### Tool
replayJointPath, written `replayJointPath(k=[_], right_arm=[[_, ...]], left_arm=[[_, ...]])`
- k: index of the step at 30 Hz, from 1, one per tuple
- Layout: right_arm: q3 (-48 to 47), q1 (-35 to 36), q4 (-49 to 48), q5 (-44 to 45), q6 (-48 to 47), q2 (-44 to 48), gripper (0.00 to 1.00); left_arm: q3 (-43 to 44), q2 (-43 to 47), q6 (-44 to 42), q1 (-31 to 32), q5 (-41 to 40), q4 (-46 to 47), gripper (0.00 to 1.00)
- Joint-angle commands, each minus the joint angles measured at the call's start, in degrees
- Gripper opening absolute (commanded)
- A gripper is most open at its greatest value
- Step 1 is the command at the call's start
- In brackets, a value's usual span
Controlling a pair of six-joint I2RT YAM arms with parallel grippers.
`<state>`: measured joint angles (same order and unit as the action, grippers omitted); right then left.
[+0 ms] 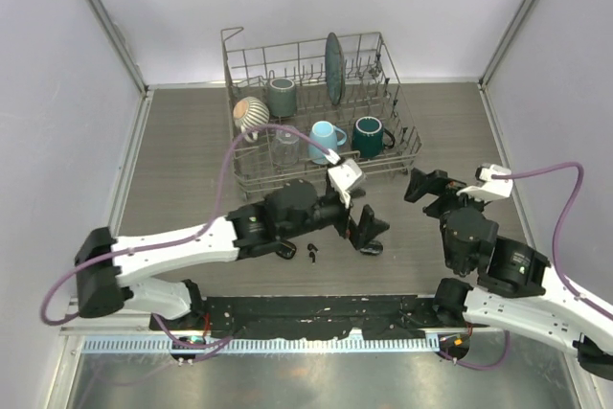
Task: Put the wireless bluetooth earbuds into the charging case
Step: Place the charging case at the center of the board, then pick up the charging case at the center of the board.
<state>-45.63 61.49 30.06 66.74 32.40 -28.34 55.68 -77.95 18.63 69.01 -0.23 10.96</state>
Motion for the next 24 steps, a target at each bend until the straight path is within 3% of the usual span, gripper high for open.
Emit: replayJointPath(k=[1, 4, 8, 11, 14, 16, 18, 19, 21, 24], right_arm=[[0.5, -0.1, -5.7, -2.3, -6.0, -4.0, 1.00], [-4.4, -0.5, -5.3, -9.2, -10.3, -11.1, 1.00], [-14.0, -1.5, 3.5, -21.2, -11.3, -22.8, 1.00], [-19.6, -1.7, 10.4, -26.1, -10.4, -30.5, 1.00], [-15.0, -1.8, 7.0, -30.8, -15.4, -31.3, 1.00], [-6.5, -1.9, -1.8, -33.5, -21.4, -28.5, 1.00], [-4.0, -5.1, -4.0, -36.0, -21.0, -28.2, 1.00], [-4.1, -7.2, -4.4, -44.7, -20.0, -28.1, 1.00], [-2.3, -12.2, -6.1, -53.5, -18.2, -27.8, 0.99], [-0.6, -13.2, -9.8, -61.3, -18.8, -30.3, 0.98]], left_arm=[[9.2, 8.4, -13.7, 0.2, -8.4, -10.7, 1.00], [12.4, 11.6, -13.5, 0.2, -15.3, -12.1, 1.00], [18.3, 12.7, -7.3, 0.0, -26.7, -18.9, 1.00], [16.4, 15.2, -2.0, -0.2, -28.5, -22.5, 1.00], [7.0, 20.3, 2.0, -0.2, -29.1, -21.1, 1.00], [-0.7, 23.5, 3.9, -0.2, -30.4, -19.7, 1.00], [-2.8, 28.5, 9.5, -0.8, -36.8, -25.5, 1.00], [-4.0, 30.3, 13.0, -1.2, -36.8, -27.4, 1.00], [-5.8, 35.4, 13.7, -2.0, -37.4, -31.1, 1.00], [-10.4, 40.1, 15.3, -3.7, -41.1, -34.0, 1.00]])
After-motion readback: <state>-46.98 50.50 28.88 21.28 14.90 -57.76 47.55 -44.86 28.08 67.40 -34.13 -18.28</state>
